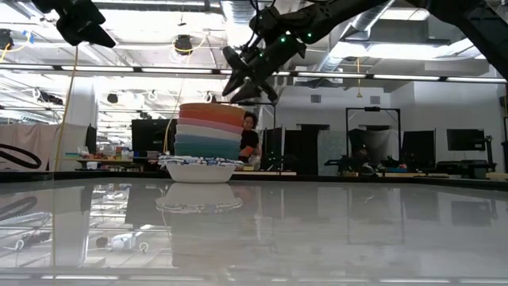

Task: Nest bowls inside each other
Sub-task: Return to Home Position

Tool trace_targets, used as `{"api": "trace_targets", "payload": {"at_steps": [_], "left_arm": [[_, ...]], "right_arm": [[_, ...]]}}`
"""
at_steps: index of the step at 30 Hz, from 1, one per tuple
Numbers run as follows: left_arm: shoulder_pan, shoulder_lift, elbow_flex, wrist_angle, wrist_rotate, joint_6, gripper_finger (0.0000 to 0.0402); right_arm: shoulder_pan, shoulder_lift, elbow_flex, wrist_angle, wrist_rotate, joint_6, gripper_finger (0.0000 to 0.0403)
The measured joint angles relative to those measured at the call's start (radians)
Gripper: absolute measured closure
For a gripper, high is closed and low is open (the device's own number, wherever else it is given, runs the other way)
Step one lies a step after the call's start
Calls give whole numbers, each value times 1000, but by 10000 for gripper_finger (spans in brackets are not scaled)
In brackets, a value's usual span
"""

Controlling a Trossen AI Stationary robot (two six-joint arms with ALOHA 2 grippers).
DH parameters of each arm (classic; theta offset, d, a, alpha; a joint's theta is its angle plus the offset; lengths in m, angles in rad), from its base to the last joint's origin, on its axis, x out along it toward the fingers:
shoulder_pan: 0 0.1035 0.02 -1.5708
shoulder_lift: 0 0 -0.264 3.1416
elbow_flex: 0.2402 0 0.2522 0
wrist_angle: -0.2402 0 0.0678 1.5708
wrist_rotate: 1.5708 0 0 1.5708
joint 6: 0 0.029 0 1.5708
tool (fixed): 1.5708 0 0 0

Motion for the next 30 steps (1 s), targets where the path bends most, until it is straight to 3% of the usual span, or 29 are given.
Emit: {"api": "trace_targets", "payload": {"at_steps": [9, 15, 20, 25, 30], "left_arm": [[0, 0, 0, 0, 0, 0, 132], [0, 0, 0, 0, 0, 0, 132], [0, 0, 0, 0, 0, 0, 132], [0, 0, 0, 0, 0, 0, 132], [0, 0, 0, 0, 0, 0, 132]], "right_arm": [[13, -1, 129, -116, -156, -41, 255], [45, -2, 314, -258, -294, -42, 263], [108, -4, 532, -460, -311, -137, 264], [211, -179, 449, -610, -309, -362, 264], [295, -388, 443, -895, -294, -388, 264]]}}
